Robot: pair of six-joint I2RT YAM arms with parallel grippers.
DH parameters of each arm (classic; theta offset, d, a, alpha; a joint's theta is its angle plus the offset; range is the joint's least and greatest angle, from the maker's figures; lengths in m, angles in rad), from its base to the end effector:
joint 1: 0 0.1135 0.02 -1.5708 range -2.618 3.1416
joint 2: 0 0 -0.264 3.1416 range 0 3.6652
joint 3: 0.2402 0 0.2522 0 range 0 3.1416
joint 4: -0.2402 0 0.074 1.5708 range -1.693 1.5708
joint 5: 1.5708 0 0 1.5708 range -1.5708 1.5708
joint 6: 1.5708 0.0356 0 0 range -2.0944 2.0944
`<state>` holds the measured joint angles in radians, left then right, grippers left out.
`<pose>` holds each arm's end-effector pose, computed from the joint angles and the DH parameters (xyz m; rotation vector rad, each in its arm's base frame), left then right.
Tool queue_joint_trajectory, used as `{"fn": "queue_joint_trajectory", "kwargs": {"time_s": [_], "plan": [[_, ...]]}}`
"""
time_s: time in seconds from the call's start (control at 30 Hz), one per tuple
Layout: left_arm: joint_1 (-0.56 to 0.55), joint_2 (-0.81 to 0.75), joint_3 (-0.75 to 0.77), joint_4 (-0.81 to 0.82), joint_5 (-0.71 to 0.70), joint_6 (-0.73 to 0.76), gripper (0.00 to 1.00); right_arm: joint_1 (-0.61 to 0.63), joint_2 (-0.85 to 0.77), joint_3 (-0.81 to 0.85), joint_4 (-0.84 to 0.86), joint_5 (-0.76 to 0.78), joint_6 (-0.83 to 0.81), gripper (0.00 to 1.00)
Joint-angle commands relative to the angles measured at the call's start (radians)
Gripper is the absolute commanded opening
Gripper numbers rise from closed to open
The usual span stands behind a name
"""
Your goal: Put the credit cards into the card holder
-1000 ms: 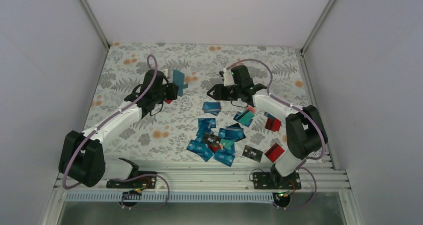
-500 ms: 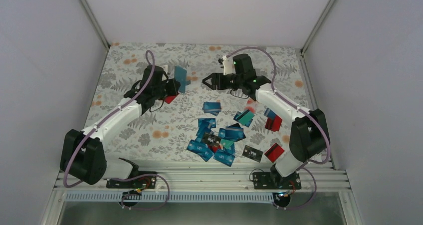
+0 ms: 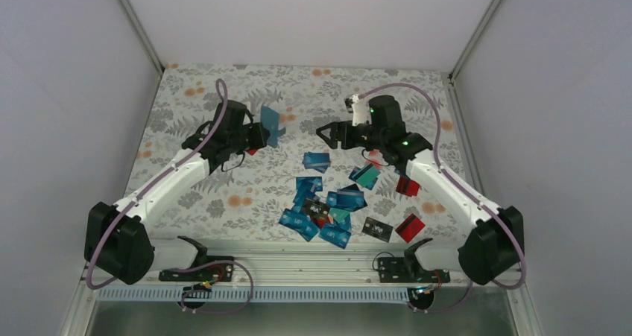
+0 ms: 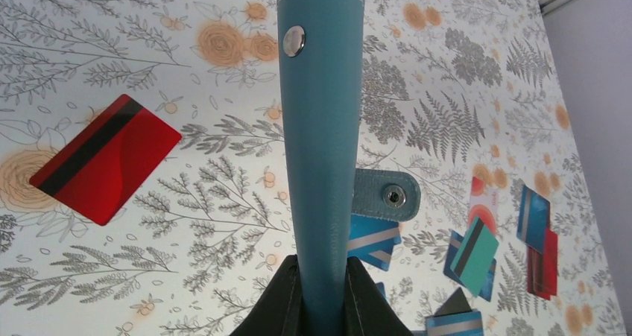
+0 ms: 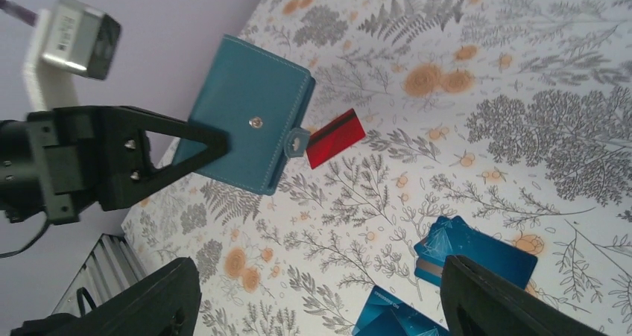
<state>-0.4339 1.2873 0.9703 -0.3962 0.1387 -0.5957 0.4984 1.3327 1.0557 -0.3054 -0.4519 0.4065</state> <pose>0.2522 -0.1223 0.2761 -0.1166 2.3713 -0.6776 0.2546 0.1563 0.3025 -0.3808 2.2294 0.9927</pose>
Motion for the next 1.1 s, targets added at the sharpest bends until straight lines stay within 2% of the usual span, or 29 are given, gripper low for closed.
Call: {"fn": "queue_joint_trajectory", "kwargs": {"time_s": [0.0, 0.33, 0.7, 0.9, 1.07], "plan": [[-0.021, 0.001, 0.068, -0.080, 0.014, -0.044, 0.02, 0.006, -0.068, -0.001, -0.046, 0.022, -0.012, 0.82], [-0.096, -0.017, 0.033, -0.078, -0.003, -0.055, 0.02, 0.010, -0.012, -0.011, -0.048, -0.034, 0.056, 0.82], [-0.109, -0.026, 0.000, -0.033, -0.022, -0.041, 0.02, 0.086, 0.254, 0.096, 0.041, -0.112, 0.141, 0.79], [-0.109, -0.062, -0.028, -0.019, -0.035, -0.036, 0.02, 0.114, 0.410, 0.180, 0.078, -0.125, 0.175, 0.70], [-0.108, -0.088, -0.057, -0.011, -0.045, -0.024, 0.02, 0.123, 0.504, 0.235, 0.098, -0.150, 0.197, 0.53]]}}
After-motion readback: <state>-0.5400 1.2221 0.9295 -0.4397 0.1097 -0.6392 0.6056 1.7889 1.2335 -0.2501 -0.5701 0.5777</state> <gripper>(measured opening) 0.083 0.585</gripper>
